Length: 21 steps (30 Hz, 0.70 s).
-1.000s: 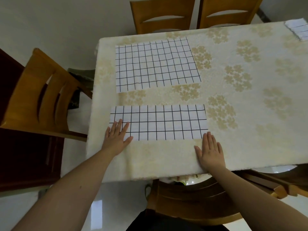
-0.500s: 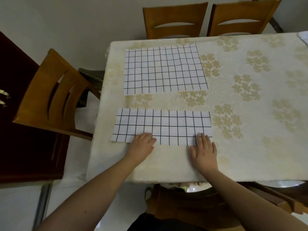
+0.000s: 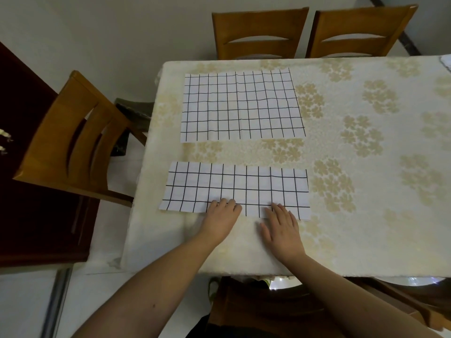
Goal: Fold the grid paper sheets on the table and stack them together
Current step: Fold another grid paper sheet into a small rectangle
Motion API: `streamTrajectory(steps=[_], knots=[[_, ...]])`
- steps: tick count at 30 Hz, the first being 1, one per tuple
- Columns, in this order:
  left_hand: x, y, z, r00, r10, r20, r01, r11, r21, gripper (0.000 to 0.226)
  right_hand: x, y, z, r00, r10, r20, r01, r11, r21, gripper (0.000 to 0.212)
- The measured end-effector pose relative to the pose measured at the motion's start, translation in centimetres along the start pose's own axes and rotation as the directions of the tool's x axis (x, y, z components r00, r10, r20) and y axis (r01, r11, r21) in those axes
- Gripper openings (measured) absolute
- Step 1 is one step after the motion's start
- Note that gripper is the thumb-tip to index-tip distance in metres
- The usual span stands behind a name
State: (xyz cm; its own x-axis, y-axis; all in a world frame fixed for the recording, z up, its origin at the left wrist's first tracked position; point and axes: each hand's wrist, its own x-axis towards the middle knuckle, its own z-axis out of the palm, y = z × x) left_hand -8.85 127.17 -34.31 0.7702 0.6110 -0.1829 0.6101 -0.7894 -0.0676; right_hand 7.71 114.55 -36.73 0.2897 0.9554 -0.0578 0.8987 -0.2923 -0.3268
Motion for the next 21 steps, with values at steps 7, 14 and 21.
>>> streamTrajectory(steps=[7,14,21], knots=[[-0.1,0.0,-0.4,1.0,0.011,0.013,-0.01,0.999,-0.047,0.058,1.1,0.2,-0.7,0.999,-0.028,-0.045,0.03,0.999,0.042,0.05],[-4.4,-1.0,1.9,0.995,0.054,-0.085,-0.065,0.989,-0.136,0.054,2.5,-0.3,-1.2,0.997,-0.054,-0.048,0.059,0.992,0.116,0.048],[-9.1,-0.5,3.7,0.887,-0.459,-0.041,0.382,0.783,-0.49,0.036,5.6,-1.9,-1.2,0.994,-0.066,0.089,0.05,0.984,0.171,0.035]])
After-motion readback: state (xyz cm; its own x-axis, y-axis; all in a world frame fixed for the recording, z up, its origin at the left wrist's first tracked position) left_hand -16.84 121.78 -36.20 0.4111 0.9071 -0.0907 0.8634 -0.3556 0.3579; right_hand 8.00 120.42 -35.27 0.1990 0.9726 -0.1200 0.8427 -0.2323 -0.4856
